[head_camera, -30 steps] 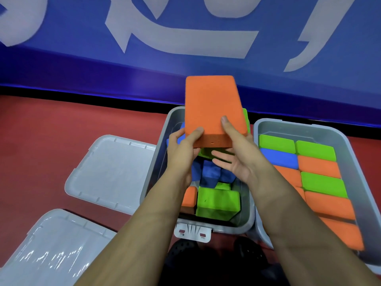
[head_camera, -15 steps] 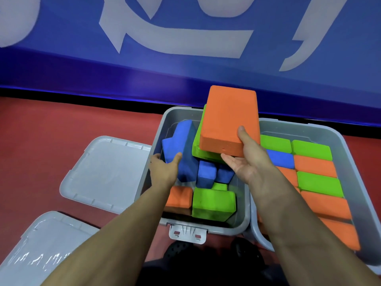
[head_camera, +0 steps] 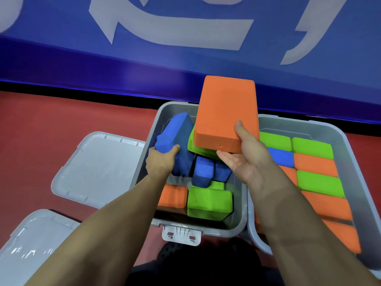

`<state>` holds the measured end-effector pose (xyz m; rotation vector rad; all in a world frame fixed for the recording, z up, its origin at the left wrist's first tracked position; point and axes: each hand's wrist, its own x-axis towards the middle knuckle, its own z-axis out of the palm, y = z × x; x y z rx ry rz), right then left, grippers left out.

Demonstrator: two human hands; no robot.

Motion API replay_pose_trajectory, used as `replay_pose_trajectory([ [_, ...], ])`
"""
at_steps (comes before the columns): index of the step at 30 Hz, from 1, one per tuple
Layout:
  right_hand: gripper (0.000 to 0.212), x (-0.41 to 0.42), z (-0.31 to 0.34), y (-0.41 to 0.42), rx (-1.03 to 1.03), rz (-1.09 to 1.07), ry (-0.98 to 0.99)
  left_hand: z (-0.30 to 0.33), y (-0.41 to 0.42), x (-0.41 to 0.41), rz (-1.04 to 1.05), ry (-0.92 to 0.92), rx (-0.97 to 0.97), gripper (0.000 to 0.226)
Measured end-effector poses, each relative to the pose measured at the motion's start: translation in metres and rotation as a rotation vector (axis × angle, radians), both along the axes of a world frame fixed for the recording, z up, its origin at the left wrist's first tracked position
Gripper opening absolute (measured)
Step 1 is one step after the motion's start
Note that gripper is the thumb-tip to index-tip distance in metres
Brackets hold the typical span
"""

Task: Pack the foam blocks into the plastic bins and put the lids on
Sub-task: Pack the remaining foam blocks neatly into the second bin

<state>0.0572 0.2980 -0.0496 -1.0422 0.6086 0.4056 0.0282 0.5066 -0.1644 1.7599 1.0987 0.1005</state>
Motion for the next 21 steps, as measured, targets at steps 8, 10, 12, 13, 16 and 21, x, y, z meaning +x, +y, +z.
replay_pose_trajectory([
  [8, 0.068, -0.002, -0.003, 0.002, -0.051, 0.015, 0.002, 0.062, 0.031, -0.001, -0.018, -0.142, 0.195, 0.076],
  [10, 0.07, -0.004, -0.002, 0.003, -0.037, 0.028, 0.019, 0.073, 0.039, -0.008, -0.057, -0.142, 0.27, 0.074],
  [12, 0.07, -0.005, -0.001, 0.005, -0.041, 0.031, 0.016, 0.087, 0.047, -0.017, -0.079, -0.156, 0.336, 0.07],
  [13, 0.071, -0.006, 0.0, 0.007, -0.056, 0.024, 0.006, 0.094, 0.051, -0.022, -0.086, -0.167, 0.363, 0.068],
  [16, 0.071, -0.011, 0.002, 0.01, -0.075, 0.017, -0.017, 0.11, 0.064, -0.037, -0.116, -0.202, 0.456, 0.068],
  [21, 0.072, -0.017, 0.008, 0.014, -0.055, -0.013, -0.008, 0.131, 0.081, -0.053, -0.225, -0.213, 0.657, 0.062],
])
